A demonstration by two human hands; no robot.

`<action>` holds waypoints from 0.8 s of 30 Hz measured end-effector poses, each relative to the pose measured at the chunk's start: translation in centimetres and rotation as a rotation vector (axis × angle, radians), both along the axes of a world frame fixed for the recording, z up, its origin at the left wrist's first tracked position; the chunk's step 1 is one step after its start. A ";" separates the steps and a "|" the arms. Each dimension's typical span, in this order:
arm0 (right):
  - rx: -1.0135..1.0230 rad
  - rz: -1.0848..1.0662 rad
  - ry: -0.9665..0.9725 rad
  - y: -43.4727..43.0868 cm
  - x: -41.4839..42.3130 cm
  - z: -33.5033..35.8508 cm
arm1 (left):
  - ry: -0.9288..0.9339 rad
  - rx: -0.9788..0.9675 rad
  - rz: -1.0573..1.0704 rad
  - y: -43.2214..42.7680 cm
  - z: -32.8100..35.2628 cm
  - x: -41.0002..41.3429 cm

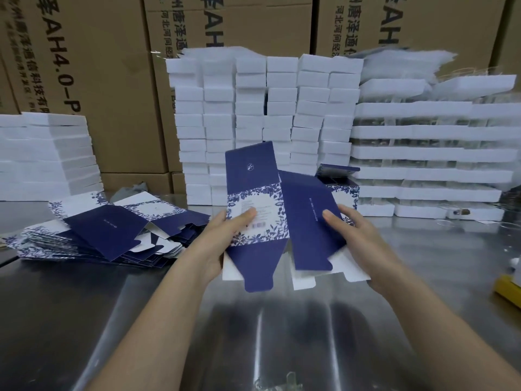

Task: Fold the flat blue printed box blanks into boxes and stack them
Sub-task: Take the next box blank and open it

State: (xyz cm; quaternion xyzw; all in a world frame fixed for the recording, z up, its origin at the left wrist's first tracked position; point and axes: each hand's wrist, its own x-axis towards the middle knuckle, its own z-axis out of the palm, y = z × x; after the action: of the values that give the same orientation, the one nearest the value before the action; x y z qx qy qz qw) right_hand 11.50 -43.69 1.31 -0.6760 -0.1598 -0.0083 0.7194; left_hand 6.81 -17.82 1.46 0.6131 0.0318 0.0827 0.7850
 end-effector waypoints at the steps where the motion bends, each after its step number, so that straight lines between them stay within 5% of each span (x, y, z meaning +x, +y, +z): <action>1: 0.002 -0.013 0.002 0.1 0.1 -0.1 | 0.028 -0.022 -0.036 0.1 0.3 -0.2; 12: -0.264 0.375 0.030 0.6 0.3 -1.4 | -0.123 -0.143 -0.101 -0.4 0.7 0.1; 17: -0.285 0.103 -0.110 0.9 0.5 -1.5 | -0.195 0.032 -0.047 -1.2 0.6 0.0; 24: -0.050 -0.094 -0.101 0.6 0.8 -0.6 | -0.235 0.160 0.229 -2.0 0.3 0.4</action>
State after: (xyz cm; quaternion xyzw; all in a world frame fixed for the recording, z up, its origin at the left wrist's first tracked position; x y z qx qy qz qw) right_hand 12.31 -43.09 0.68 -0.6993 -0.1641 -0.0719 0.6920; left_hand 7.21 -19.79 1.75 0.6520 0.0032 0.2449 0.7175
